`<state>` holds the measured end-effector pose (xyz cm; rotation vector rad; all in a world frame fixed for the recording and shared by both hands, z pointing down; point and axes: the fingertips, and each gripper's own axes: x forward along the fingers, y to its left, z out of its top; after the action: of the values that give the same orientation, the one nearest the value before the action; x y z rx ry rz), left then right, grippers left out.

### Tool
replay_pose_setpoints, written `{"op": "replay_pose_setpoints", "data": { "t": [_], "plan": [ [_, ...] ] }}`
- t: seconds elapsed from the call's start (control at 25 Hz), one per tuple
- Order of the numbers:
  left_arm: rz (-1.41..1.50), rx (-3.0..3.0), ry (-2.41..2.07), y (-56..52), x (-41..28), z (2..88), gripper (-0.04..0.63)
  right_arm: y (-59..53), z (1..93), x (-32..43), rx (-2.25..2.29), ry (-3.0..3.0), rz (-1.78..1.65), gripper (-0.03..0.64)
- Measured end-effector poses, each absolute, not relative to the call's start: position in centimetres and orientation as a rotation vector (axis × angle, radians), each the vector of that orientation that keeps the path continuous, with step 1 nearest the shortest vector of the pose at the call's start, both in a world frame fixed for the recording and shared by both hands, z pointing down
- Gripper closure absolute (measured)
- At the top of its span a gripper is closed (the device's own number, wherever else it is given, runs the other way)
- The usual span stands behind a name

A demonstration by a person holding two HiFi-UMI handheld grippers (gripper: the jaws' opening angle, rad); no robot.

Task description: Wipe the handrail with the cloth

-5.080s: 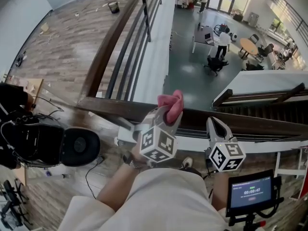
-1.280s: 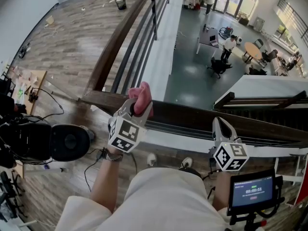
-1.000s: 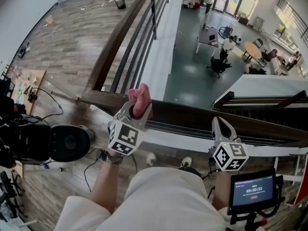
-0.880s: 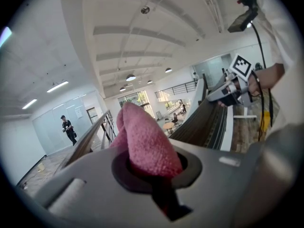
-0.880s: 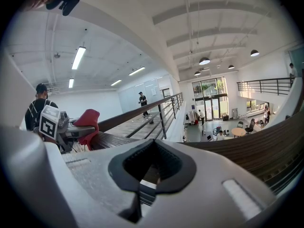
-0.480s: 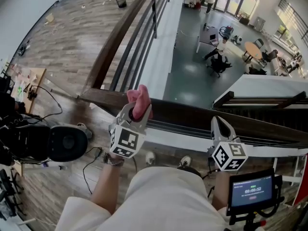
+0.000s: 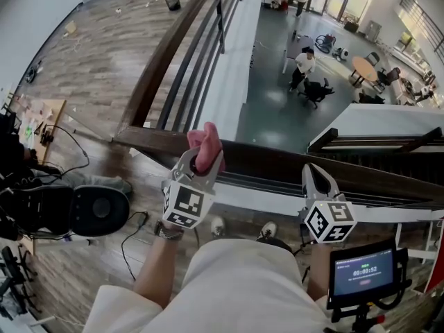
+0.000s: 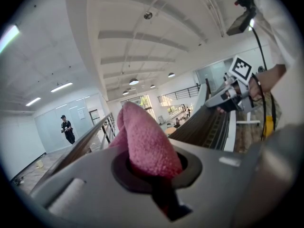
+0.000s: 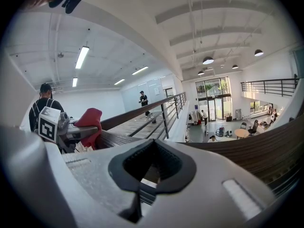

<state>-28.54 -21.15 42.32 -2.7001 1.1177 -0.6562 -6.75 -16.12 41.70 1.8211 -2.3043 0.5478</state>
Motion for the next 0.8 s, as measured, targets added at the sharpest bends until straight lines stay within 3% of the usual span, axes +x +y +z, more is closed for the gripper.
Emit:
{"op": "replay_pose_setpoints", "data": {
  "t": [0.8],
  "plan": [
    [-0.671,-2.727,1.023,-20.8,-26.8,41.1,0.561,-16.0,41.7,-6.8,1.817,-2.307,0.538,0.614]
  ]
}}
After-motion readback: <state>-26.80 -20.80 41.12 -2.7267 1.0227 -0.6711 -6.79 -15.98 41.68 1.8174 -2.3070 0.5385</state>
